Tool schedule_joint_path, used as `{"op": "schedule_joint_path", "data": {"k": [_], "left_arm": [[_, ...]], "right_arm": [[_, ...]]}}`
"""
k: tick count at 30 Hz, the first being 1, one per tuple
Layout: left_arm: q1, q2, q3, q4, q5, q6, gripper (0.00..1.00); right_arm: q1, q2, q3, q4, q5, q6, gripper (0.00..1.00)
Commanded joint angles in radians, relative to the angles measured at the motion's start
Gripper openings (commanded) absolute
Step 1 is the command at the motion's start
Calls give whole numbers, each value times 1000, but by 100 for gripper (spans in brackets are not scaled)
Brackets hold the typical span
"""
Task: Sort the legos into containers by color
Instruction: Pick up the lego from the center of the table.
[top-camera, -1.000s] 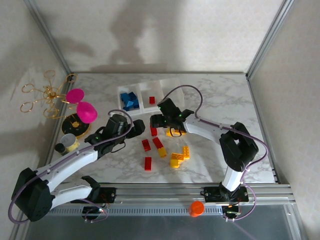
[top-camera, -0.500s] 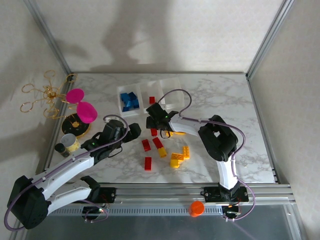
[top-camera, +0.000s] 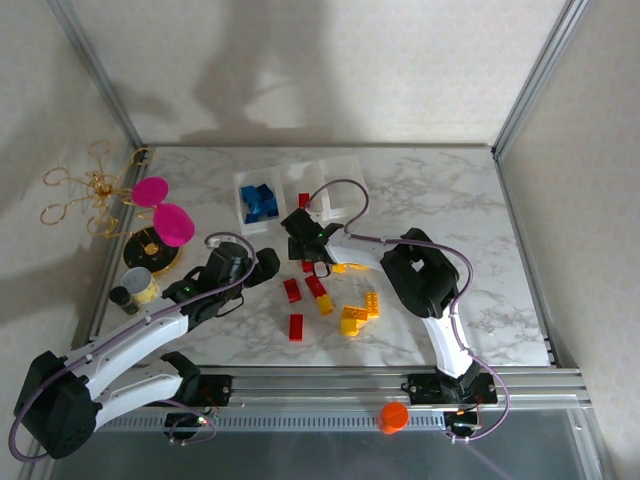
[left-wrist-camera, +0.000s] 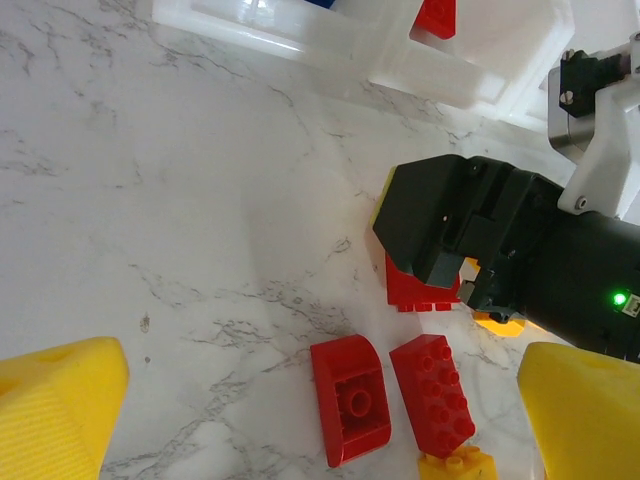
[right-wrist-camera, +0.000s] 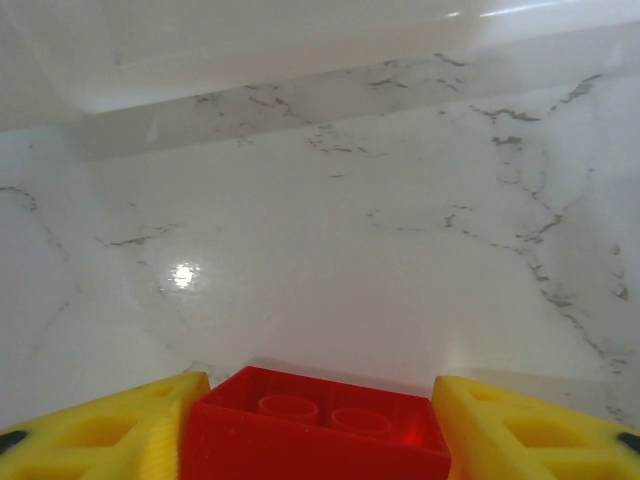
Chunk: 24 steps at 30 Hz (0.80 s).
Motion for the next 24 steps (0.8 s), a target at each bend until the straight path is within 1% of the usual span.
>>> {"op": "schedule_joint_path", "data": {"k": [1, 5, 10, 17, 24], "left_arm": [[-5, 2, -8, 0, -41, -4, 100], [-5, -2, -6, -9, -41, 3, 100], [-5, -9, -6, -11, -44, 10, 99], [5, -4, 13, 0, -42, 19, 100], [35, 60, 80, 21, -22, 42, 100]], "right_arm": [[8, 37, 58, -40, 47, -19, 58], [9, 50, 76, -63, 83, -29, 55], [8, 35, 77, -57, 91, -59, 49], [3, -47, 83, -39, 110, -114, 47], [-49, -36, 167, -25, 111, -184, 46]]}}
